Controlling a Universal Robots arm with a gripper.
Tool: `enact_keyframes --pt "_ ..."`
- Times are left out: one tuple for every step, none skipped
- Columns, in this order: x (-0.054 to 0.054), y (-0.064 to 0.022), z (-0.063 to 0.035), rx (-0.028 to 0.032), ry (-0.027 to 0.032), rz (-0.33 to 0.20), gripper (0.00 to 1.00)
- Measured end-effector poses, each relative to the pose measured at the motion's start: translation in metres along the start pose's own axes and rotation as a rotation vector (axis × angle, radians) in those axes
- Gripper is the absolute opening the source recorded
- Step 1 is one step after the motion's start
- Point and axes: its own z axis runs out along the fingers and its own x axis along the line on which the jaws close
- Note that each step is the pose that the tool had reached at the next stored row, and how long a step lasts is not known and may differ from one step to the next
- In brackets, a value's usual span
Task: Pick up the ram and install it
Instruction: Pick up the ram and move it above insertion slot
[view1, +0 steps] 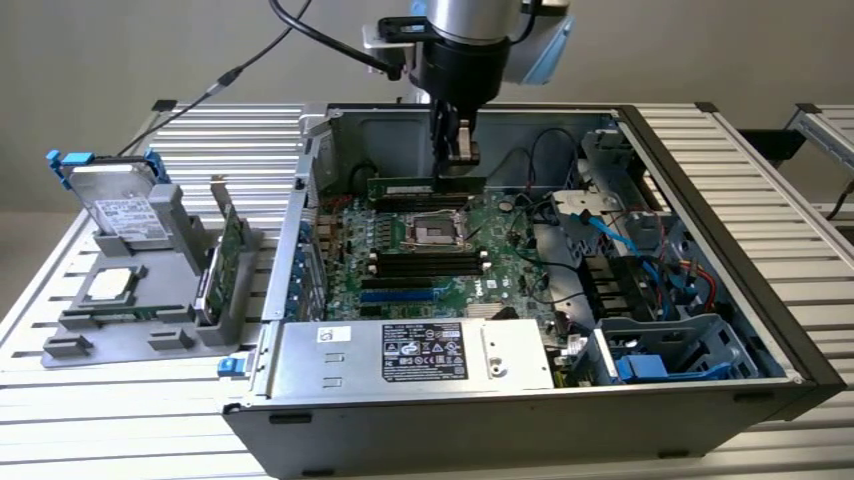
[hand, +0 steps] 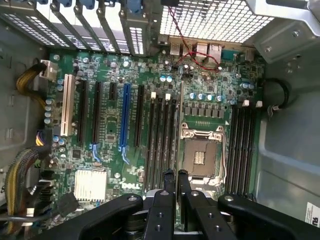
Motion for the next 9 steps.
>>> enact_keyframes --pt "-0.003 -0.0004 0.0013 -0.0002 0.0031 0.0 0.13" --pt "-0.006 -0.0007 0.0024 -0.0005 0.0068 0.0 0.13" --pt "-0.01 -0.0011 0.0035 -0.0007 0.0112 0.001 0.13" --pt "-0.013 -0.0013 0.0043 -0.0012 0.0171 0.001 0.13" --pt "-0.016 -0.0016 0.0051 -0.0016 0.0253 0.001 0.13" --pt "-0.018 -0.0018 0.0056 -0.0025 0.036 0.002 0.13" --pt "-0.02 -0.0019 0.006 -0.0033 0.0481 0.003 0.13" --pt "-0.02 -0.002 0.0061 -0.0036 0.0538 0.003 0.13" --pt "-0.02 -0.002 0.0061 -0.0037 0.054 0.003 0.13"
